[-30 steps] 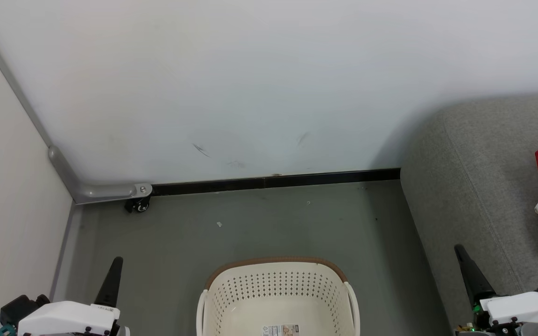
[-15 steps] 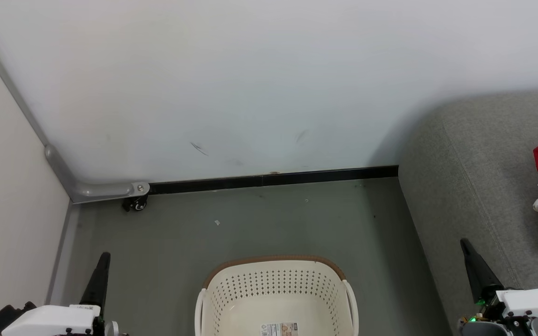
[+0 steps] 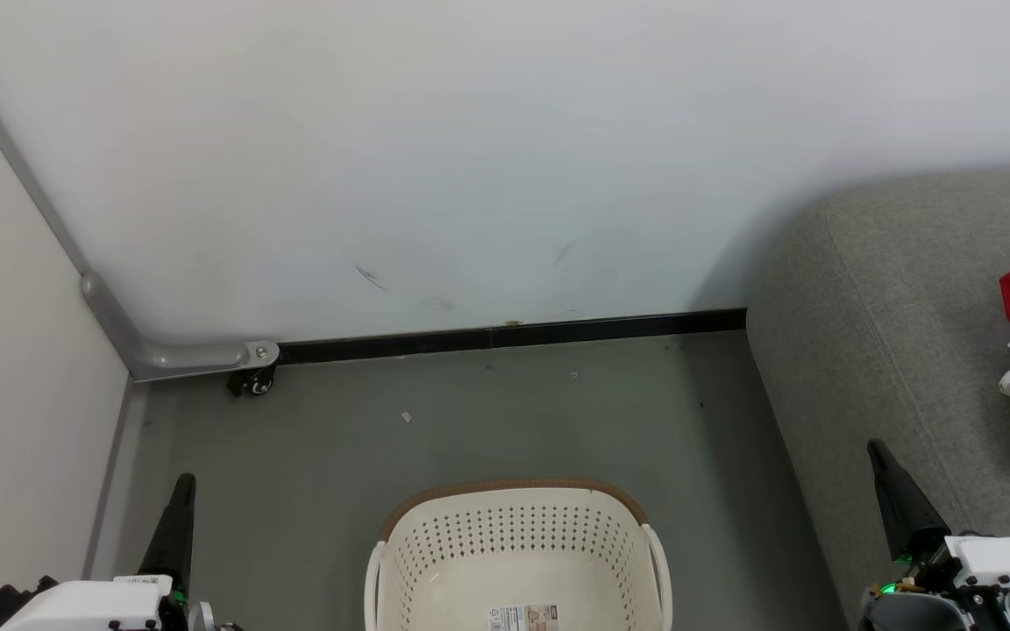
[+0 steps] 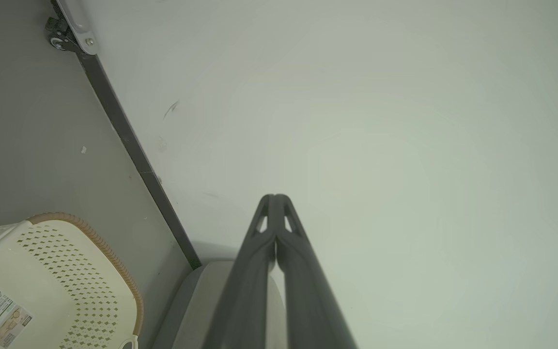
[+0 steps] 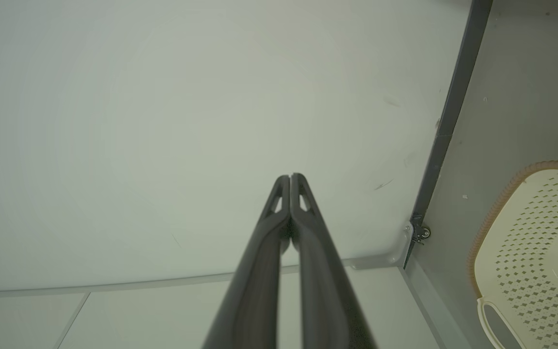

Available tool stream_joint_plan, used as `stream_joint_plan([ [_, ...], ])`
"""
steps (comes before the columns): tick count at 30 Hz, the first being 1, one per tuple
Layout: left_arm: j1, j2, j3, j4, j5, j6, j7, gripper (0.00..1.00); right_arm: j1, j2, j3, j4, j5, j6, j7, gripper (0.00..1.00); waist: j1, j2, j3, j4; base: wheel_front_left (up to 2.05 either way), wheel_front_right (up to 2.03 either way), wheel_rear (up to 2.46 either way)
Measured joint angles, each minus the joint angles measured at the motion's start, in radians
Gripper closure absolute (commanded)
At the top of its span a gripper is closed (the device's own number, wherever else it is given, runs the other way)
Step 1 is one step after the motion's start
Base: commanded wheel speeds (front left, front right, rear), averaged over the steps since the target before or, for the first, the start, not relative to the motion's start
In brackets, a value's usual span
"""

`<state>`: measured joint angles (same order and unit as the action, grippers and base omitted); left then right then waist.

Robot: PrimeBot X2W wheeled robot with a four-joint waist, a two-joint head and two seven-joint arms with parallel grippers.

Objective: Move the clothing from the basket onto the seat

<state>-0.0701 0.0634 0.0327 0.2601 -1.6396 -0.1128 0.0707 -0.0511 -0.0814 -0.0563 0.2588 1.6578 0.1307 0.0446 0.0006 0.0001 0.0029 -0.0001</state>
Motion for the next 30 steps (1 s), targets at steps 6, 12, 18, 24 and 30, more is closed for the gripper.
stream_joint_plan([
  [6,0.000,0.000,0.000,0.003,0.000,-0.002,0.000,1.00,0.000,0.000,-0.001,0.001,0.000,0.000,0.001,1.00,0.0000,0.0000,0.000,0.000,0.00,0.00,0.00],
  [12,0.000,0.000,0.001,0.005,0.000,-0.005,0.000,1.00,0.000,0.000,-0.001,0.001,0.000,0.000,0.001,1.00,-0.0001,0.0000,0.000,0.000,0.00,0.00,0.00],
  [18,0.000,0.000,0.002,0.007,0.000,-0.005,0.000,1.00,0.000,0.000,-0.002,0.002,0.000,0.000,0.004,1.00,-0.0001,0.0000,0.000,0.000,0.00,0.00,0.00],
  [24,0.000,0.000,0.002,0.009,0.000,-0.005,0.000,1.00,-0.001,0.000,-0.003,0.002,0.000,0.000,0.006,1.00,-0.0001,0.0000,0.000,0.000,0.00,0.00,0.00],
  [30,0.000,0.000,0.002,0.011,0.000,-0.006,0.000,1.00,-0.001,0.000,-0.003,0.003,0.000,0.000,0.006,1.00,-0.0002,0.0000,0.000,0.000,0.00,0.00,0.00],
])
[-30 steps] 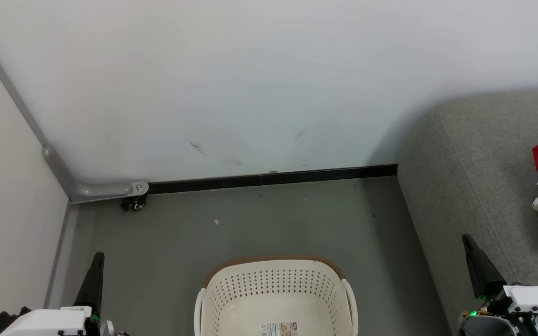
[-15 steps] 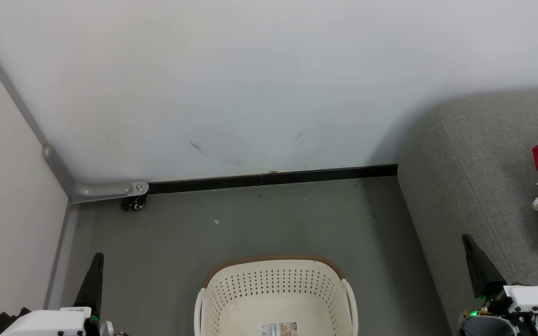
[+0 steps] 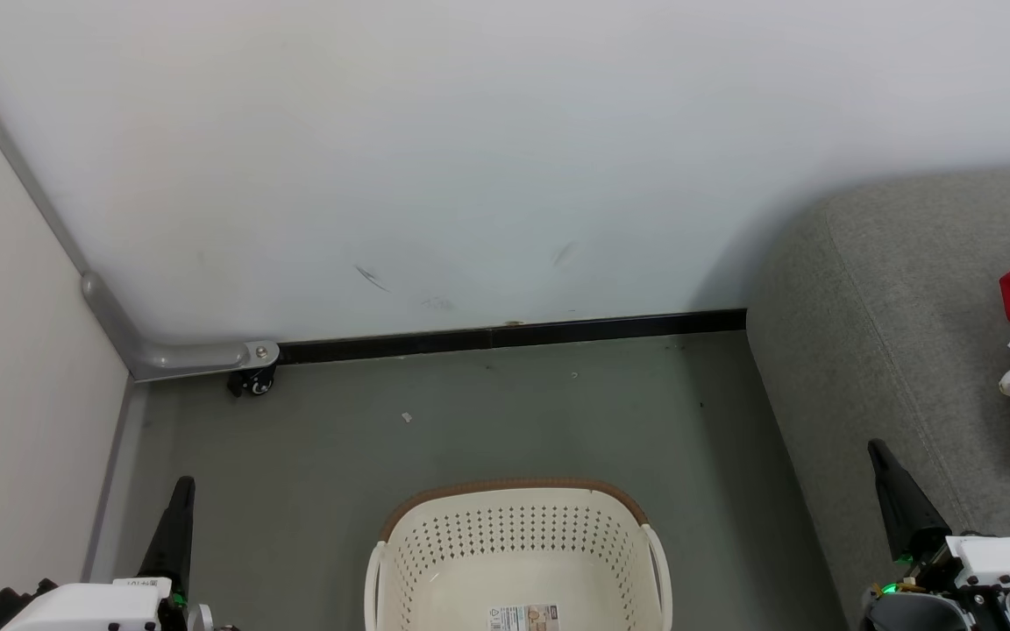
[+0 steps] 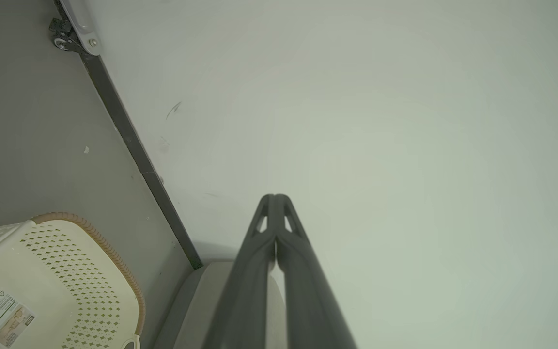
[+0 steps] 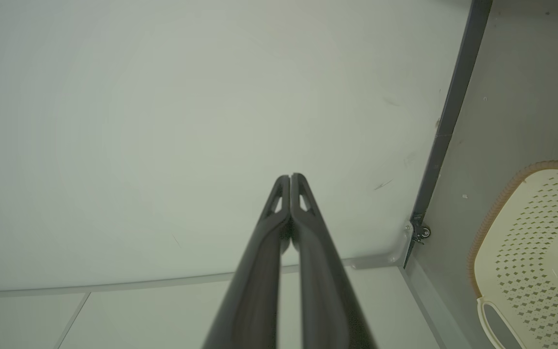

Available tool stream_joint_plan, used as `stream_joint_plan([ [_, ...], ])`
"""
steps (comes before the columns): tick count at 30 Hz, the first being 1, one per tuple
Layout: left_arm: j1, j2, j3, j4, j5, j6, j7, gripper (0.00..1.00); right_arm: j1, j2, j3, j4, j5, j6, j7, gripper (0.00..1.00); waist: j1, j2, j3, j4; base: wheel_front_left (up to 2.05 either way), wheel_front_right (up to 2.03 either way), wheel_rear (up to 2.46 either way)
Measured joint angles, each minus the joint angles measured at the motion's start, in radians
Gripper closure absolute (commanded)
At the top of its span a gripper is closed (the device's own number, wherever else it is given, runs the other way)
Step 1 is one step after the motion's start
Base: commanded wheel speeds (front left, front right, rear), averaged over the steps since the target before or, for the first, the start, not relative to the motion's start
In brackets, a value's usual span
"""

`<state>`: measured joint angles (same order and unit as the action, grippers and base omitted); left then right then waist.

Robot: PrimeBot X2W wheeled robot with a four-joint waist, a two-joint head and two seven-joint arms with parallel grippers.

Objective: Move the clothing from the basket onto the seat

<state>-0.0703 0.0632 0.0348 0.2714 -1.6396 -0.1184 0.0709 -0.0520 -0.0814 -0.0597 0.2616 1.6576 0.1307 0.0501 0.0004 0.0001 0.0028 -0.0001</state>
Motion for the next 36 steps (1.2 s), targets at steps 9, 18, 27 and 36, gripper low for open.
stream_joint_plan([
  [9,0.000,0.000,0.001,0.001,0.000,0.000,0.004,1.00,0.000,0.000,-0.001,0.001,0.000,0.000,0.000,1.00,0.0000,0.0000,0.000,0.000,0.00,0.00,0.00],
  [18,0.000,0.000,0.001,0.003,0.000,-0.003,0.004,1.00,0.000,0.000,-0.002,0.001,0.000,0.000,0.001,1.00,-0.0001,0.0000,0.000,0.000,0.00,0.00,0.00],
  [27,0.000,0.000,0.001,0.004,0.000,-0.003,0.006,1.00,-0.001,0.000,-0.004,0.001,0.000,0.000,0.001,1.00,-0.0001,0.0000,0.000,0.000,0.00,0.00,0.00],
  [36,0.000,-0.001,0.002,0.005,0.000,-0.003,0.007,1.00,-0.001,0.000,-0.005,0.001,0.000,0.000,0.002,1.00,-0.0002,0.0000,0.000,0.000,0.00,0.00,0.00],
])
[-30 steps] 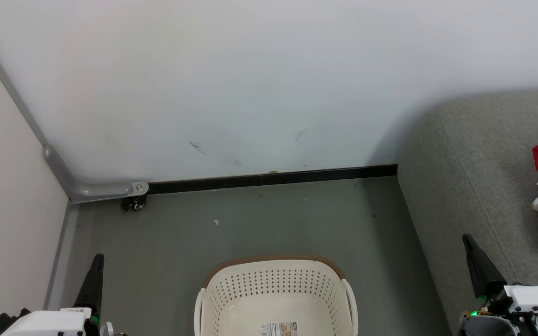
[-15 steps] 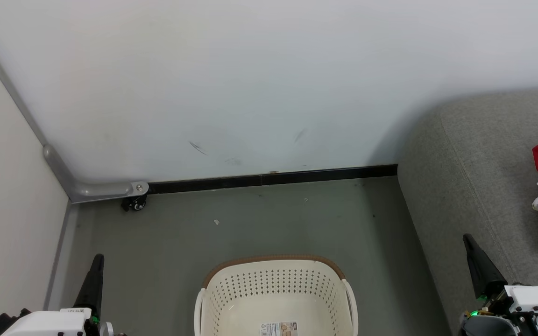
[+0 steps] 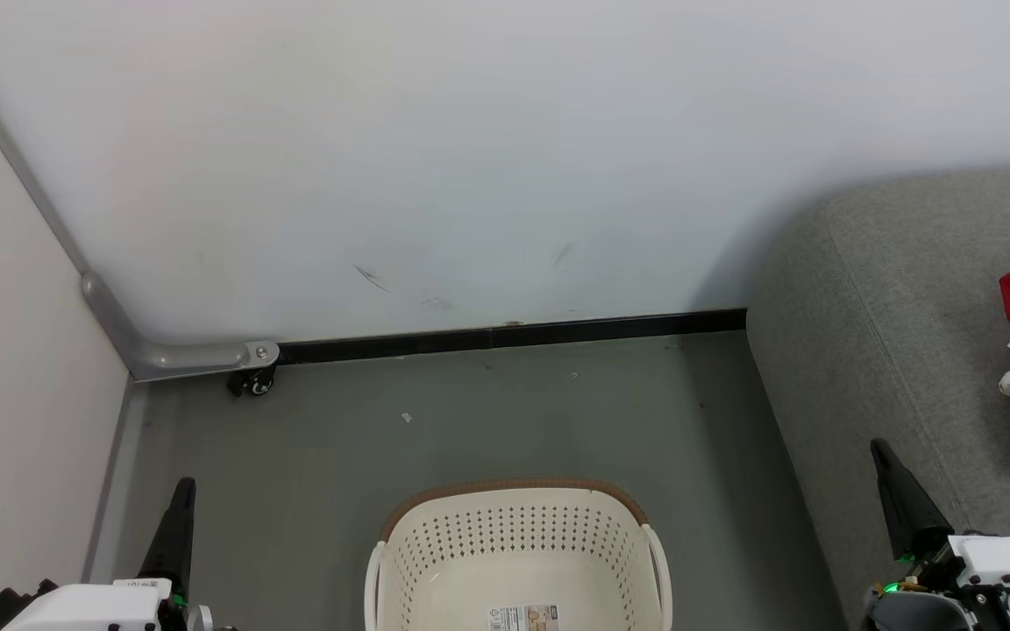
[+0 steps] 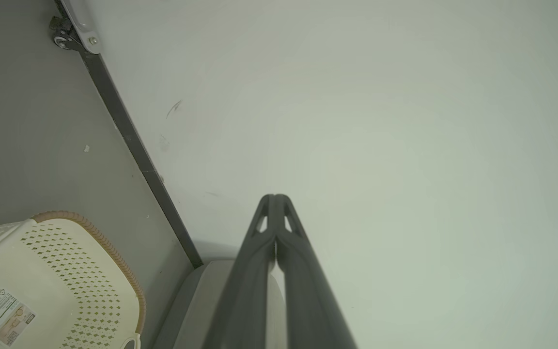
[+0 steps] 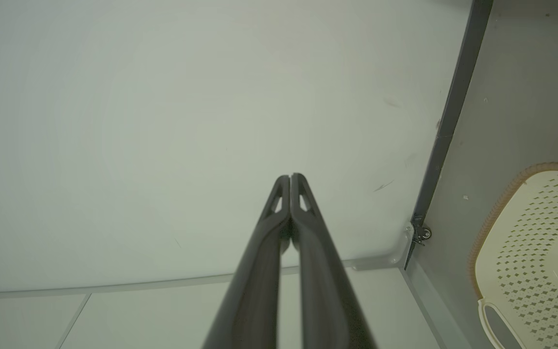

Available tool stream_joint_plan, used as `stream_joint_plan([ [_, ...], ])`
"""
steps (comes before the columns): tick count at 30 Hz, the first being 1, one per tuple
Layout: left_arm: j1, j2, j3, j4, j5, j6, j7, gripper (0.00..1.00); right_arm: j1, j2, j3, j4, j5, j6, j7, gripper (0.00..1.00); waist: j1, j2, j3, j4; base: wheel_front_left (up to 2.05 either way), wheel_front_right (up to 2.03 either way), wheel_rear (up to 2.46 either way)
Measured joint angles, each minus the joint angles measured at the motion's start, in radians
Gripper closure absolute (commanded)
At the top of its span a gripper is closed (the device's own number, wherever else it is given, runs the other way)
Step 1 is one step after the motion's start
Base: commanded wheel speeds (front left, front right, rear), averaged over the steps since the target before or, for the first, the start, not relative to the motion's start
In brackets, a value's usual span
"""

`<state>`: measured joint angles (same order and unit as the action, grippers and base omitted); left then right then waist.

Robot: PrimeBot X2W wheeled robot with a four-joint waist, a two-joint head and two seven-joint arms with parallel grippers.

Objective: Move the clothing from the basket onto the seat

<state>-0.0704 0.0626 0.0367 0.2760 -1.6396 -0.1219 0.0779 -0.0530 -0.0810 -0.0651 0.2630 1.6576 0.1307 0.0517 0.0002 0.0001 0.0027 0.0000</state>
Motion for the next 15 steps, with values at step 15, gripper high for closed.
stream_joint_plan([
  [15,0.000,0.000,0.001,0.001,0.000,0.000,0.000,1.00,-0.003,0.000,-0.002,0.000,0.000,0.000,0.000,1.00,0.0000,0.0000,0.000,0.000,0.00,0.00,0.00],
])
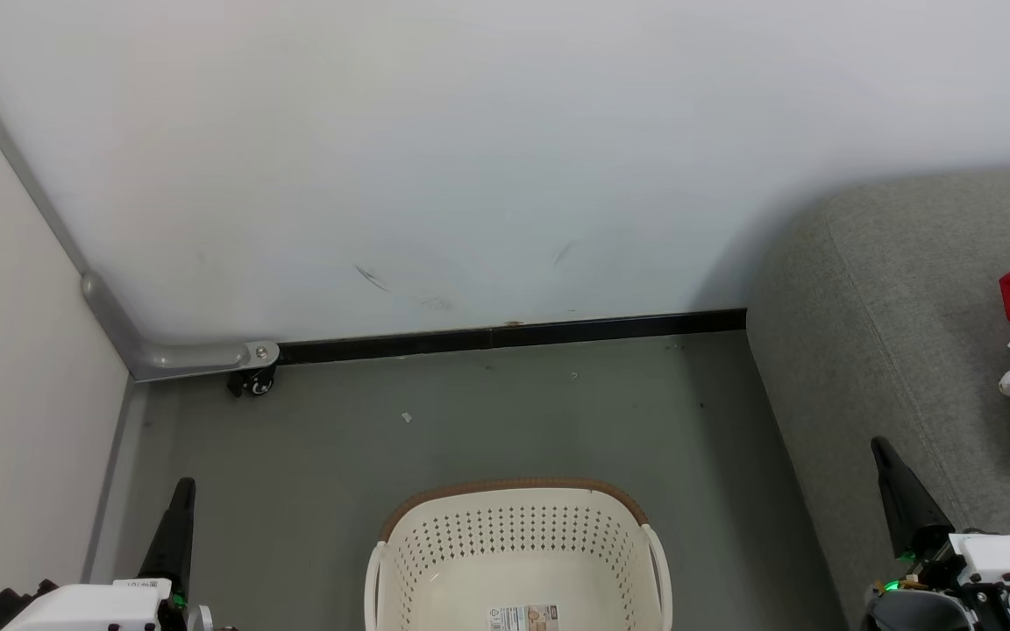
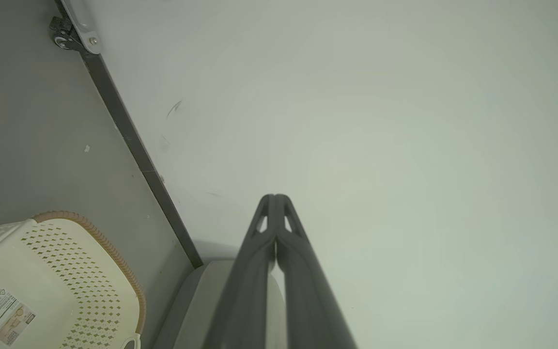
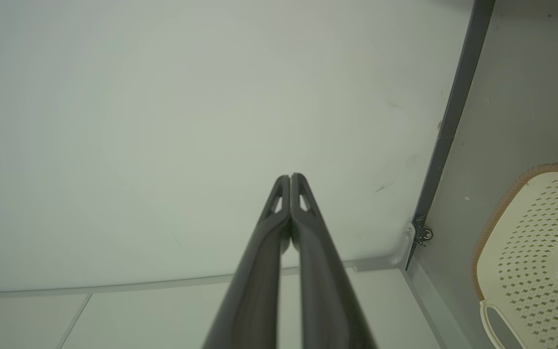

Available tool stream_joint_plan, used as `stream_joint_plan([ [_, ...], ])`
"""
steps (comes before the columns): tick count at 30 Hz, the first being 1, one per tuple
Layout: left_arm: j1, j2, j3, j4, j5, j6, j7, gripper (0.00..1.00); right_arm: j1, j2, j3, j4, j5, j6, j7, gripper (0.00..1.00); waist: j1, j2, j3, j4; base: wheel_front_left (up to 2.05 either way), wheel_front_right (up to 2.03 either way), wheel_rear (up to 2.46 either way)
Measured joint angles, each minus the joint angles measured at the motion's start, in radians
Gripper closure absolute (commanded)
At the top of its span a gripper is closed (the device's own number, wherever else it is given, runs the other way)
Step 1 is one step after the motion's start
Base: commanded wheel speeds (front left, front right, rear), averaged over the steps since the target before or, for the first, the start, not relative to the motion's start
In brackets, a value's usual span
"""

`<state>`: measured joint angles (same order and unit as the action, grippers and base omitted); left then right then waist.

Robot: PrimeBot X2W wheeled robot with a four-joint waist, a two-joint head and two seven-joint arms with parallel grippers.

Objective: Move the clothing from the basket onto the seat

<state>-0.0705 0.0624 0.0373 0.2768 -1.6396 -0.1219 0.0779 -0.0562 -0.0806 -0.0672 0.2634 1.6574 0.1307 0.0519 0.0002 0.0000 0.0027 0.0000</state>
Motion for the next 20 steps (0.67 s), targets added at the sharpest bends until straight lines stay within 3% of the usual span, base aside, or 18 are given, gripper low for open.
stream_joint_plan([
  [20,0.000,-0.001,0.001,0.001,0.000,-0.001,0.000,1.00,0.000,0.000,-0.003,0.000,0.000,0.000,0.001,1.00,0.0000,0.0000,0.000,0.000,0.00,0.00,0.00],
])
